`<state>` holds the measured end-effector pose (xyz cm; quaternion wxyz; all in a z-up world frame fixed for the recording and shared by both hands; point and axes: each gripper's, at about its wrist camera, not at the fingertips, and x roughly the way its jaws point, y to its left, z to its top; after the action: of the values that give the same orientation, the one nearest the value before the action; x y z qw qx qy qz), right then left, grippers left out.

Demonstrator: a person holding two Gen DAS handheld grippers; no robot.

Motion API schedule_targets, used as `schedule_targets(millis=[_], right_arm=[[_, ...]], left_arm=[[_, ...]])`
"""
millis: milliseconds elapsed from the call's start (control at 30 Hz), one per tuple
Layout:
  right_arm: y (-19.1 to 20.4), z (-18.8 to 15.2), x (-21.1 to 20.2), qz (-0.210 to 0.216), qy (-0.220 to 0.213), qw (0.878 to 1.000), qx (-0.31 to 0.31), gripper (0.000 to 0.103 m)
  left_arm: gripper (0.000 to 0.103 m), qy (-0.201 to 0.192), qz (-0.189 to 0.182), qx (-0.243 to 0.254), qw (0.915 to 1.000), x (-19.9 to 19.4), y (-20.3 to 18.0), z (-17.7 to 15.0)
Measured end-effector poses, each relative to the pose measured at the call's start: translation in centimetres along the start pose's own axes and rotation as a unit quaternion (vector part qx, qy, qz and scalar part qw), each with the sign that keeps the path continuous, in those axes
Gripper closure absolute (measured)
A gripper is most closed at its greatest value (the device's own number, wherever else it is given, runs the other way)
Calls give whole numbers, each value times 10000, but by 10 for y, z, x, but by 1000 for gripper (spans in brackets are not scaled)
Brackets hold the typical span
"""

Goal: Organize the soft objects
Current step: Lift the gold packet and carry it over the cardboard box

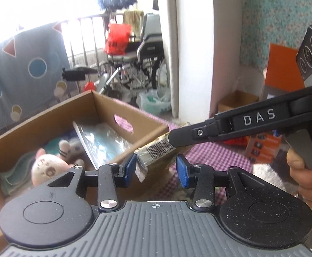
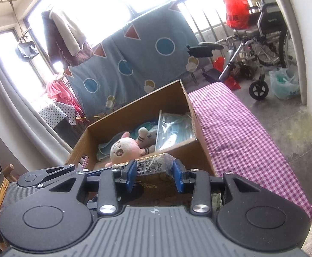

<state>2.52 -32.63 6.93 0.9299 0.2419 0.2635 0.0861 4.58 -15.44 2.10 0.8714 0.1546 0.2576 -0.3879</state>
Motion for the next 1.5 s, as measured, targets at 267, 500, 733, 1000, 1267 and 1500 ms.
schedule_targets(millis=[267, 500, 733, 1000, 1267, 1500], right_arm=[[47, 24, -7, 330, -307, 9979, -469, 63], [78, 41, 28, 629, -141, 9940, -880, 63], [93, 46, 87, 774, 438, 9894, -1146, 63], [86, 51, 161, 808, 1927, 9746, -801, 63], [68, 53, 219, 676, 3219, 9441, -239, 63], [54, 53, 246, 526, 3827, 9224, 31, 63]], left_arm=[[62, -735, 287, -121, 9968, -51, 14, 16], [62, -927, 649, -429, 9926, -65, 43, 19], [62, -669, 812, -1180, 9874, -52, 84, 14], [62, -62, 687, -1923, 9789, -28, 128, -6], [62, 473, 343, -2452, 9677, -3, 158, -26], [60, 808, -28, -2959, 9518, 11, 177, -37]])
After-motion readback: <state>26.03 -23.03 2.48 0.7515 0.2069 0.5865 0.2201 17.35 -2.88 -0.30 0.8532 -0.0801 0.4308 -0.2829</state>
